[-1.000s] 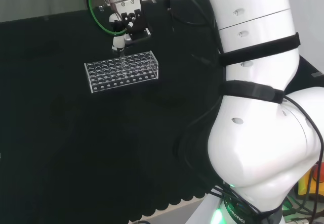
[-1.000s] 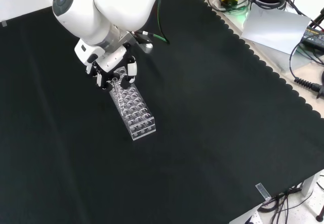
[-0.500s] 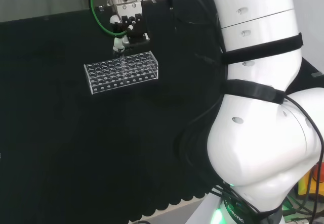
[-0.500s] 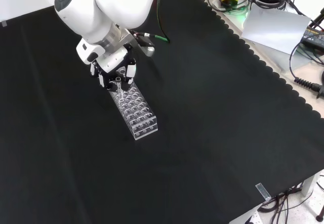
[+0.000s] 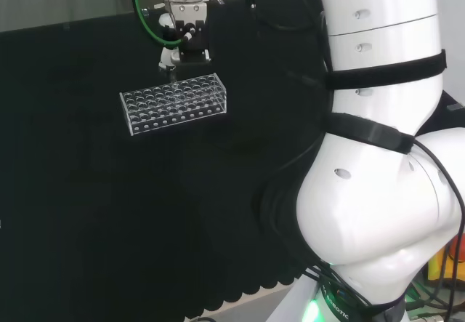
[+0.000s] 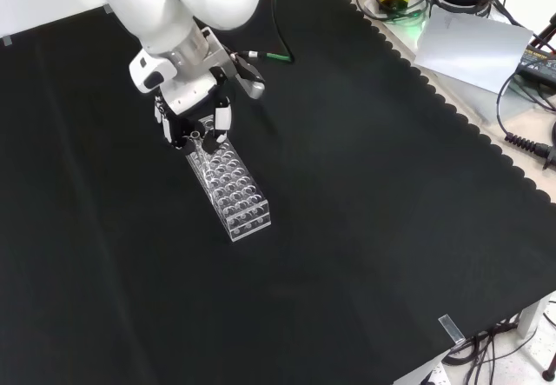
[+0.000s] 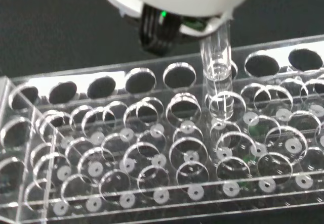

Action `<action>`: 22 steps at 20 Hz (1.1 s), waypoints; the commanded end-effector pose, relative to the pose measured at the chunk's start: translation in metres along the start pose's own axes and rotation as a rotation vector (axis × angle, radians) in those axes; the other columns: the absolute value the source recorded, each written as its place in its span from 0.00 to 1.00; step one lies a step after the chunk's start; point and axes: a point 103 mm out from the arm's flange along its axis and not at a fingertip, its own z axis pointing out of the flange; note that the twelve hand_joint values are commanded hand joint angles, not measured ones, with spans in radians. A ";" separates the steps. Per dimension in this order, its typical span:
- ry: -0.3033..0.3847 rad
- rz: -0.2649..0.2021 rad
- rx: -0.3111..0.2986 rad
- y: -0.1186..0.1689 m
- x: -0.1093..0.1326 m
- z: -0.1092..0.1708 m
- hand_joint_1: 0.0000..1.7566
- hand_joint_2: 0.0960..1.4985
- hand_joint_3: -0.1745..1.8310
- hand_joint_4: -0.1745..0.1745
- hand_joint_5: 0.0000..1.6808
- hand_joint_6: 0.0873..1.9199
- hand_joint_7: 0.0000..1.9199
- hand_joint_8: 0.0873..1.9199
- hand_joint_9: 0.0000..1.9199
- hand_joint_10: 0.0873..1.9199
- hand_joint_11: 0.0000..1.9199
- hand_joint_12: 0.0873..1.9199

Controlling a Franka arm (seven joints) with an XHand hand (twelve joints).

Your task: Pick up the test tube.

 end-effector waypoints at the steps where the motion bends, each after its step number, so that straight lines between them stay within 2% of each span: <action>1: 0.033 0.011 -0.004 -0.004 -0.005 -0.009 0.81 0.35 0.46 0.00 0.74 0.35 0.68 0.41 0.67 0.28 0.48 0.58; 9: 0.092 0.018 -0.023 -0.012 -0.009 -0.032 0.81 0.35 0.47 0.00 0.74 0.35 0.68 0.42 0.67 0.28 0.48 0.58; 22: 0.112 0.010 -0.105 -0.032 -0.016 -0.108 0.81 0.34 0.47 0.00 0.74 0.35 0.69 0.42 0.67 0.28 0.48 0.59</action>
